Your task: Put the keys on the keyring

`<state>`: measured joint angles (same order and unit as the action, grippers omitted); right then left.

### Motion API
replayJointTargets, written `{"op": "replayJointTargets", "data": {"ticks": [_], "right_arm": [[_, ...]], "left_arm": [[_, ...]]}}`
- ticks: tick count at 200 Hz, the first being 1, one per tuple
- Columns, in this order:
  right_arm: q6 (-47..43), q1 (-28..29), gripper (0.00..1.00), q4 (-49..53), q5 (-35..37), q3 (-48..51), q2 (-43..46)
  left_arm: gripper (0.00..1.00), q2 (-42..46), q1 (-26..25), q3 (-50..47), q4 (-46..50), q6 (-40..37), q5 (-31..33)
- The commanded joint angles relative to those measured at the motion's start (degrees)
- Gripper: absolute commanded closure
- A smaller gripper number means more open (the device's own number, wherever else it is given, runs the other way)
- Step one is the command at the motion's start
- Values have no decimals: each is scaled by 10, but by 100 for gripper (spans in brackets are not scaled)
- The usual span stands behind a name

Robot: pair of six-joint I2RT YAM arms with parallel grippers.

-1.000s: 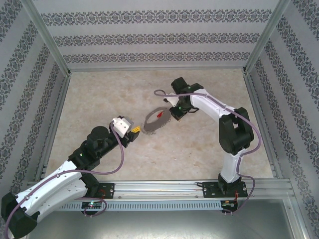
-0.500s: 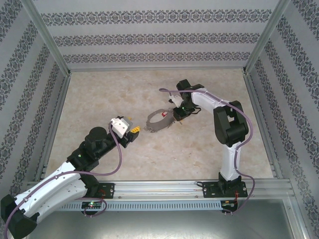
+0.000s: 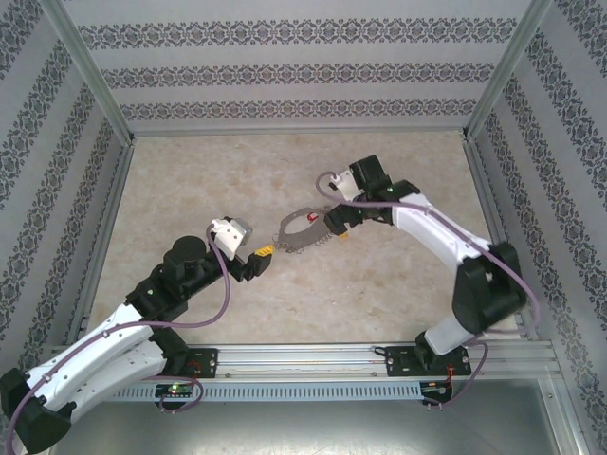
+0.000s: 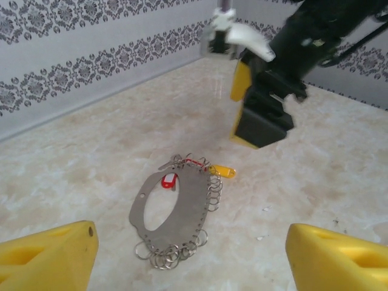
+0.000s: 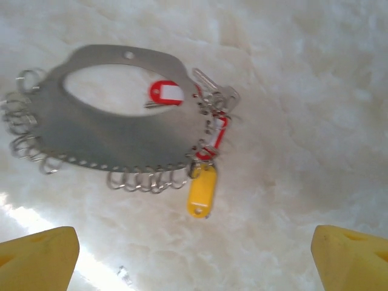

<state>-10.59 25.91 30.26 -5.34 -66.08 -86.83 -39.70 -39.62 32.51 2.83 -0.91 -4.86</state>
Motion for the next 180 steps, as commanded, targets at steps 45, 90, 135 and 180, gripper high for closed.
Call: {"op": "replayJointTargets", "data": {"ticks": [45, 90, 135, 180], "right_arm": [[93, -33, 2, -327, -21, 276, 221], [103, -85, 2, -510, 85, 410, 263], [63, -127, 2, -580, 97, 418, 198], [55, -163, 2, -726, 122, 458, 117]], "left_arm": [[0, -36, 18, -7, 11, 73, 109], [0, -56, 59, -68, -105, 100, 242], [0, -152, 208, -79, -146, 83, 300], [0, -239, 264, -73, -215, 27, 305]]}}
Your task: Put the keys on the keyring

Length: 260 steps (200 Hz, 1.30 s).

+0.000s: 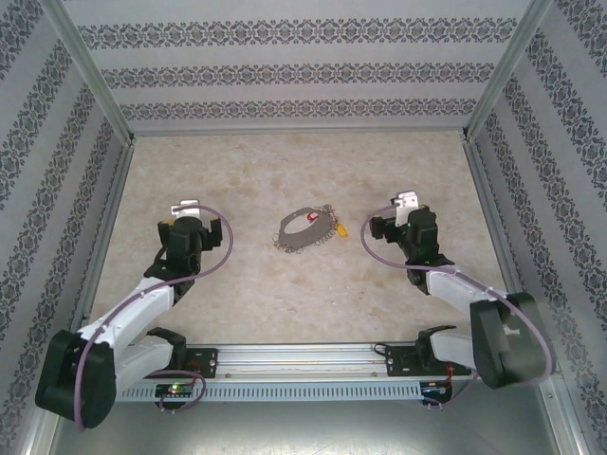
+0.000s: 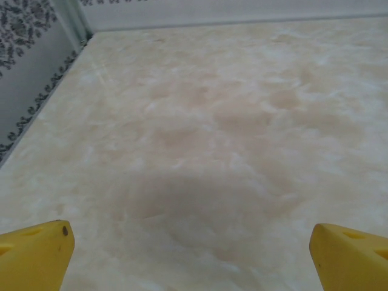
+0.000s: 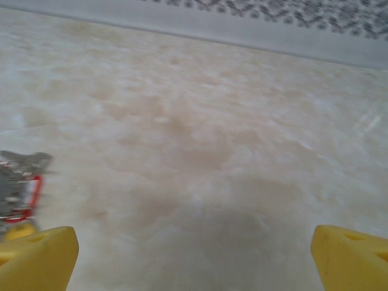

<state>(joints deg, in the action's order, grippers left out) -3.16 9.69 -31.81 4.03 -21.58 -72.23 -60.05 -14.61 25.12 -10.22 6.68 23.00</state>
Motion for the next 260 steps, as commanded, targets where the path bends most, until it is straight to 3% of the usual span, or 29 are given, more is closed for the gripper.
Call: {"op": "replayJointTargets", "data": {"ticks": [1, 18, 31, 47, 63, 76, 86, 101, 128, 135, 148, 161, 174, 189, 202, 230, 260], "right_arm": [[-21, 0, 2, -106, 28, 13, -30], [-31, -3, 2, -149, 48, 11, -65], [-24, -9, 2, -171, 60, 4, -92], [2, -31, 2, -128, 52, -18, -96], [39, -64, 2, -169, 34, -8, -124], [44, -69, 2, -216, 31, 0, -149], [44, -69, 2, -199, 31, -3, -142], [46, -72, 2, -201, 28, -3, -147], [51, -79, 2, -195, 18, -5, -145], [51, -79, 2, -194, 17, -4, -142], [51, -79, 2, -196, 17, -3, -143], [51, -79, 2, -194, 17, -4, -143], [52, -79, 2, -195, 17, -4, -142], [40, -69, 2, -198, 26, -1, -140], [39, -67, 2, -203, 29, 1, -141], [48, -86, 2, -189, -15, -9, -145], [47, -85, 2, -187, -14, -7, -142]], "left_arm": [[0, -38, 15, 1, -86, -50, 28], [0, -80, 29, -10, -142, -61, 48], [0, -118, 43, -32, -233, -67, 44], [0, -177, 62, -57, -357, -71, 28], [0, -221, 73, -72, -463, -78, 13], [0, -244, 82, -66, -458, -66, -3], [0, -274, 87, -75, -514, -77, -24], [0, -266, 88, -57, -452, -76, -62], [0, -297, 106, -60, -480, -74, -117], [0, -333, 105, -62, -550, -87, -102], [0, -294, 107, -44, -435, -66, -108], [0, -324, 107, -59, -524, -81, -103], [0, -301, 107, -53, -465, -70, -107], [0, -320, 106, -57, -511, -80, -104], [0, -309, 106, -51, -478, -73, -104], [0, -312, 106, -52, -486, -75, -104], [0, -315, 106, -53, -495, -77, -104]]}}
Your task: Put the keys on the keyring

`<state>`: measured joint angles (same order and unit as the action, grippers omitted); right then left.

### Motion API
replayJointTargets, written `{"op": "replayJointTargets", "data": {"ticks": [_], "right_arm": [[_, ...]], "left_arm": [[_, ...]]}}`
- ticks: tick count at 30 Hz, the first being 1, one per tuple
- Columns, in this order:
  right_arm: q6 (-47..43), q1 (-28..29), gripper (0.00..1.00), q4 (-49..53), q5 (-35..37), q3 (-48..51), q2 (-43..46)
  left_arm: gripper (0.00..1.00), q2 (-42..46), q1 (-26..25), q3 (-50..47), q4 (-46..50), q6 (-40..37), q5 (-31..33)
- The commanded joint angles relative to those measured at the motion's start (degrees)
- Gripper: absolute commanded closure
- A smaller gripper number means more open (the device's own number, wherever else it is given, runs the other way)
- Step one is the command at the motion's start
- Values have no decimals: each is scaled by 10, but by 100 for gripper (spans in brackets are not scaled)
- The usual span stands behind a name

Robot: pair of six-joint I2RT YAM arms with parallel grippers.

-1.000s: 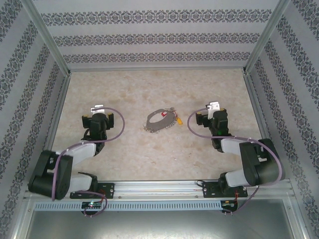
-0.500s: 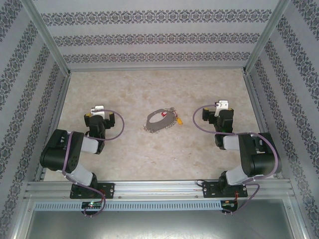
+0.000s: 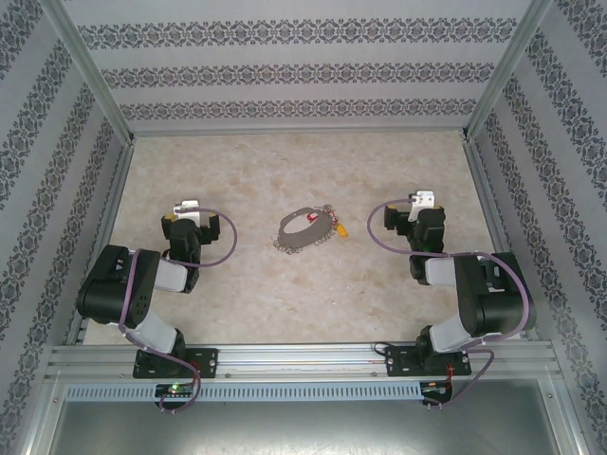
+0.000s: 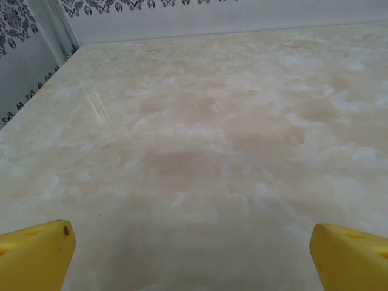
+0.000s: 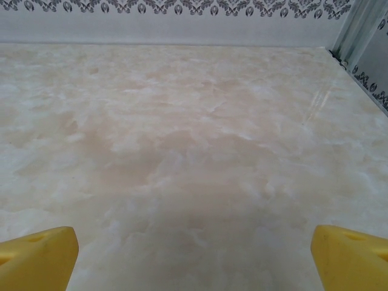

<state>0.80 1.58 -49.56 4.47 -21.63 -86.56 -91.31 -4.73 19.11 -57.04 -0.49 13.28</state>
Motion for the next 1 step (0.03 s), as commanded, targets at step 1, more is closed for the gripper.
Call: {"op": "replayJointTargets", "data": {"ticks": [1], "right_arm": [[7, -4, 2, -10, -19, -7, 1]], "left_arm": [[0, -3, 7, 8, -27, -5, -6]]}}
